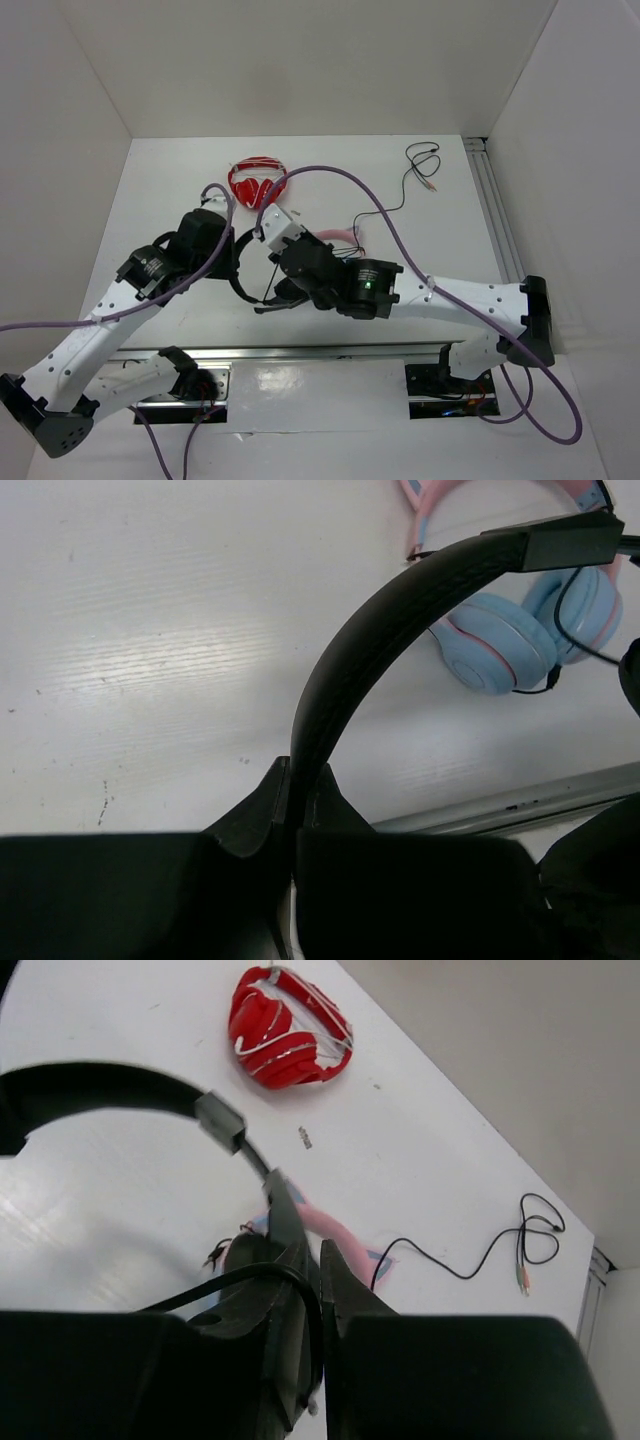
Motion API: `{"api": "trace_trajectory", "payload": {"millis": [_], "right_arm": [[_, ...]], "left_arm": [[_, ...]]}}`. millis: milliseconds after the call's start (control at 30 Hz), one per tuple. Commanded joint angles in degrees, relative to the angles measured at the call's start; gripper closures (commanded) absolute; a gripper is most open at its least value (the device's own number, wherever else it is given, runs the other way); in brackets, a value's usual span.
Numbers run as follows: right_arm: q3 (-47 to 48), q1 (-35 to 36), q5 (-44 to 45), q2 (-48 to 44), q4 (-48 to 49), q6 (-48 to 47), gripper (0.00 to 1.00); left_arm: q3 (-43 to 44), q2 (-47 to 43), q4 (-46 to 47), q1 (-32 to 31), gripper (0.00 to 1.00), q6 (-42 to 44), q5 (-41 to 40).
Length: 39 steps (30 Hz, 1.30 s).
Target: Wrap the headphones
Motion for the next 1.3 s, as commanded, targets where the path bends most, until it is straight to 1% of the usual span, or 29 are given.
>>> {"api": "trace_trajectory", "payload": {"millis": [0, 33, 100, 133, 200, 233, 267, 300, 333, 367, 433, 467, 500, 533, 567, 600, 667, 733, 767, 833, 867, 933, 967, 1033, 1067, 1100, 1167, 1200, 1267], "right_arm": [[1.10, -4.89, 1.43, -5.04, 9.92, -1.41, 0.83], [1.10, -5.95, -1.98, -5.05, 9.92, -0.80, 0.83], [1.10, -8.85, -4.90, -5.05, 9.40, 0.52, 0.92], [1.10, -9.82, -8.14, -4.53, 9.39, 1.65, 0.95], [-0.38, -12.72, -10.09, -4.52, 9.92, 2.53, 0.95], [-1.70, -13.86, -11.06, -4.52, 10.88, 3.06, 0.92], [-2.32, -16.30, -14.46, -4.52, 11.76, 4.46, 0.90], [-3.11, -17.63, -16.76, -4.52, 12.55, 5.09, 0.90], [-5.12, -18.78, -18.87, -5.04, 13.51, 5.61, 0.86], [-6.18, -20.01, -22.89, -5.66, 15.87, 6.14, 0.85], [-7.68, -23.61, -26.78, -5.66, 17.56, 7.72, 0.84], [-8.47, -24.84, -31.24, -5.06, 18.79, 8.60, 0.84], [-8.48, -26.94, -33.46, -5.05, 19.41, 8.61, 0.83], [-8.48, -28.01, -35.83, -4.53, 19.94, 9.30, 0.81], [-8.48, -28.80, -40.20, -4.00, 21.07, 9.31, 0.77], [-8.48, -30.03, -42.25, -3.99, 21.69, 9.31, 0.75], [-8.48, -30.91, -45.86, -2.86, 22.31, 9.31, 0.73], [-8.48, -31.53, -51.30, -2.16, 23.10, 9.84, 0.73], [-9.61, -31.53, -52.98, -2.15, 23.80, 10.53, 0.73], [-11.89, -31.53, -57.20, -1.45, 27.66, 11.94, 0.71], [-14.60, -31.53, -59.21, -0.75, 31.07, 13.43, 0.70], [-17.25, -31.01, -60.54, -0.13, 34.51, 14.75, 0.63], [-19.79, -31.01, -62.29, 0.57, 38.01, 16.15, 0.53], [-21.65, -31.01, -64.06, 1.45, 40.67, 16.69, 0.46], [-22.36, -31.01, -64.76, 1.98, 41.29, 17.30, 0.41], [-22.36, -31.01, -65.29, 2.77, 41.30, 17.31, 0.39], [-23.85, -31.01, -65.30, 2.77, 42.70, 17.31, 0.34], [-24.55, -31.01, -67.47, 2.77, 44.27, 17.31, 0.23], [-26.22, -31.62, -70.12, 3.30, 45.86, 17.31, 0.17]], "left_arm": [[-0.45, -0.64, -1.66, -1.39, 1.00, 3.37, 3.25], [-0.45, -0.64, -1.66, -1.40, 1.00, 3.37, 3.25], [-0.45, -0.64, -1.66, -1.40, 1.00, 3.37, 3.25], [-0.45, -0.64, -1.66, -1.40, 1.00, 3.89, 3.77], [-0.45, -1.17, -1.66, -1.40, 1.00, 3.90, 3.78], [-0.45, -1.17, -1.66, -1.40, 1.00, 4.42, 4.48], [-0.45, -1.17, -2.27, -1.92, 1.00, 4.42, 5.18], [0.07, -1.17, -2.27, -1.92, 1.00, 4.42, 5.19], [0.60, -1.69, -2.80, -2.45, 1.00, 4.42, 5.71], [0.60, -1.70, -2.80, -2.45, 1.00, 4.94, 6.76], [1.65, -2.22, -3.32, -2.45, 1.00, 6.17, 8.78], [1.66, -2.23, -3.33, -2.45, 1.00, 6.18, 11.14], [2.18, -2.23, -3.85, -3.06, 1.00, 6.96, 11.95], [2.79, -2.23, -3.86, -3.68, 1.00, 7.58, 12.65], [2.80, -2.23, -3.86, -4.29, 1.00, 7.59, 13.27], [2.80, -2.23, -4.47, -4.99, 1.00, 7.59, 13.88], [3.33, -2.23, -5.17, -6.93, 1.00, 7.59, 13.10], [4.47, -2.23, -5.70, -6.93, 1.00, 7.06, 12.57], [4.47, -2.23, -6.22, -6.93, 1.00, 7.06, 10.74], [6.92, -2.23, -7.28, -6.93, 1.00, 5.83, 8.54], [7.80, -2.23, -8.59, -6.93, 1.00, 5.31, 6.52], [10.52, -0.48, -10.44, -6.93, 1.00, 3.81, 3.71], [11.49, 0.31, -13.06, -6.93, 1.00, 3.11, -0.40], [14.30, 3.12, -16.41, -6.93, 1.00, -0.31, -5.42], [15.18, 3.92, -17.99, -6.93, 1.00, -1.72, -9.71], [15.80, 4.62, -19.92, -6.93, 1.00, -2.60, -11.23], [18.87, 6.90, -21.95, -6.93, 1.00, -4.89, -12.82], [20.02, 7.52, -22.74, -6.93, 1.00, -4.89, -12.83], [23.71, 8.06, -23.46, -6.93, 1.00, -5.50, -10.39]]}}
